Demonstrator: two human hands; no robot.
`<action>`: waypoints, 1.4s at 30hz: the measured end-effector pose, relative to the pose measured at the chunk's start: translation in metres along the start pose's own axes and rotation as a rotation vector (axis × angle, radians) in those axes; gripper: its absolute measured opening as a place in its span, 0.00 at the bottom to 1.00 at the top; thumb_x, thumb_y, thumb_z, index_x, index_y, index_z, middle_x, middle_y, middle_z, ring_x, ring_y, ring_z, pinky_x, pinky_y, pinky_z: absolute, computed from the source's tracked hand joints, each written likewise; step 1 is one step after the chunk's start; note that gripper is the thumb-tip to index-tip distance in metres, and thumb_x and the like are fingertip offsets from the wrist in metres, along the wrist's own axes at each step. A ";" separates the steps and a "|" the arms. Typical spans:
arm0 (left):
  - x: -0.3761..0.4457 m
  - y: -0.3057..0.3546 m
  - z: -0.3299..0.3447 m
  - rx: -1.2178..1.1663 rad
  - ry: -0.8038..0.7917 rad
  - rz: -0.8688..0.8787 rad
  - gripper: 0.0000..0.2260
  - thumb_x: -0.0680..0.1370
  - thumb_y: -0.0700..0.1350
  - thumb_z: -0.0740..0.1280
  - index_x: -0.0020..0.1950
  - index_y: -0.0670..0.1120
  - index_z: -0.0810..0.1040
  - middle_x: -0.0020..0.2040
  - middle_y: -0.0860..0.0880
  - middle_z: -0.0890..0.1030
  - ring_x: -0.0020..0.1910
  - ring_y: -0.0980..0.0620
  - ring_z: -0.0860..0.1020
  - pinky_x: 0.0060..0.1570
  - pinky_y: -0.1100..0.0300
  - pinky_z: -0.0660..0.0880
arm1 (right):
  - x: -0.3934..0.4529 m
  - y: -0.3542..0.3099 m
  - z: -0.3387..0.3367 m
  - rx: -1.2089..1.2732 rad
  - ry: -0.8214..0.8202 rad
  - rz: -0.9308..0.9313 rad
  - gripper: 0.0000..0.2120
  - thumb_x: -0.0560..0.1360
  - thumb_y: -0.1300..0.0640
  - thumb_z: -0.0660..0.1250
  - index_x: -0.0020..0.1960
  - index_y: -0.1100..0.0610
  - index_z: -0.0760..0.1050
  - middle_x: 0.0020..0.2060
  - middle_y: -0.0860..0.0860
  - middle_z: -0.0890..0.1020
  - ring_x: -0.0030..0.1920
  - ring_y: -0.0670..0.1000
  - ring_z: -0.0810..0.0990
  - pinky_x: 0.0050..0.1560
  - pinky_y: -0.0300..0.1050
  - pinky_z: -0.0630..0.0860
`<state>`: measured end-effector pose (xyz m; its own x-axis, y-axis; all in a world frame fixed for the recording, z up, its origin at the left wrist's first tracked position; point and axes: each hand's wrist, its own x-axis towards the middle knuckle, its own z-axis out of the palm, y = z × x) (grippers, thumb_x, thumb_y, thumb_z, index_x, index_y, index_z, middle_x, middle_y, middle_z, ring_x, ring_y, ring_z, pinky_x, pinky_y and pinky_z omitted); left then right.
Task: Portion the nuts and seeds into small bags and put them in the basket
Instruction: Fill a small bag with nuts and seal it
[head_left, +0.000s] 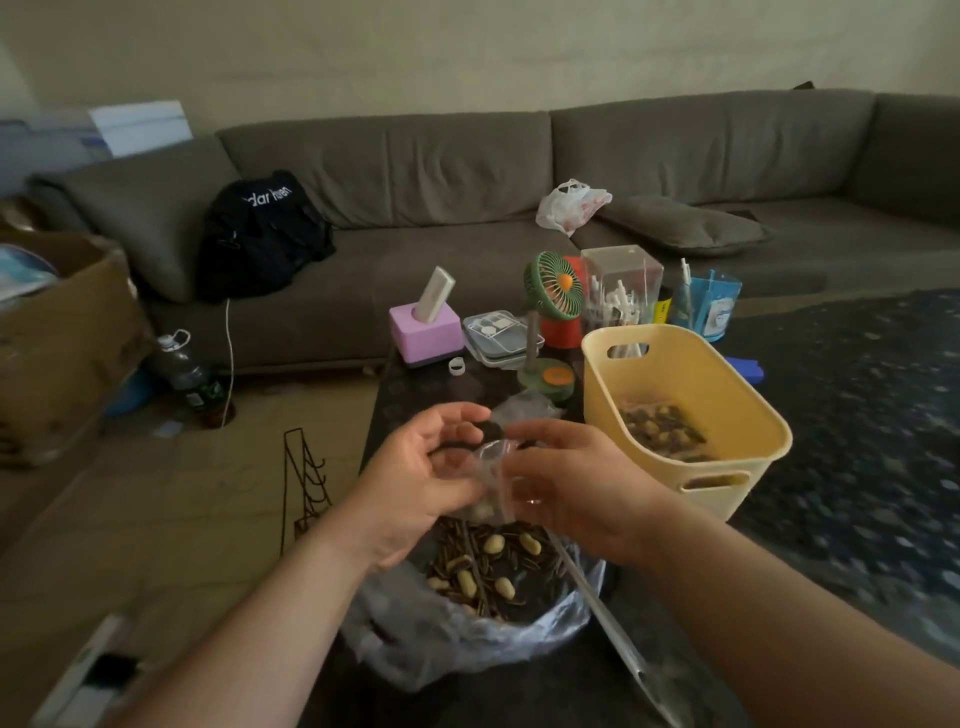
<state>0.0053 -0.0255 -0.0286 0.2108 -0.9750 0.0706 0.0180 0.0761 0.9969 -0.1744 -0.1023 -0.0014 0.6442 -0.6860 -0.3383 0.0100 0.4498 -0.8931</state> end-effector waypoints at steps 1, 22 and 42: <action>0.000 -0.001 -0.002 0.056 0.041 0.024 0.30 0.70 0.26 0.79 0.56 0.60 0.86 0.54 0.48 0.79 0.50 0.54 0.81 0.55 0.51 0.83 | 0.000 -0.001 0.002 -0.058 0.014 -0.023 0.20 0.78 0.66 0.73 0.69 0.57 0.75 0.53 0.62 0.85 0.47 0.56 0.86 0.48 0.50 0.85; -0.001 -0.011 0.009 0.712 0.270 0.366 0.10 0.77 0.44 0.77 0.54 0.58 0.85 0.54 0.61 0.81 0.56 0.60 0.80 0.54 0.68 0.77 | 0.007 0.007 -0.011 -0.112 0.225 -0.194 0.08 0.75 0.66 0.77 0.51 0.61 0.80 0.35 0.55 0.82 0.35 0.52 0.81 0.40 0.47 0.81; -0.005 -0.012 0.030 0.342 0.207 -0.103 0.06 0.81 0.45 0.73 0.46 0.52 0.88 0.43 0.51 0.88 0.47 0.50 0.86 0.54 0.48 0.84 | 0.005 0.014 -0.002 -0.343 0.318 -0.303 0.08 0.73 0.60 0.80 0.44 0.58 0.80 0.31 0.52 0.83 0.34 0.53 0.84 0.40 0.51 0.83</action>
<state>-0.0250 -0.0279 -0.0394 0.4172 -0.9088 -0.0038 -0.2696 -0.1278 0.9545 -0.1726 -0.1009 -0.0158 0.3882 -0.9184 -0.0765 -0.1243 0.0300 -0.9918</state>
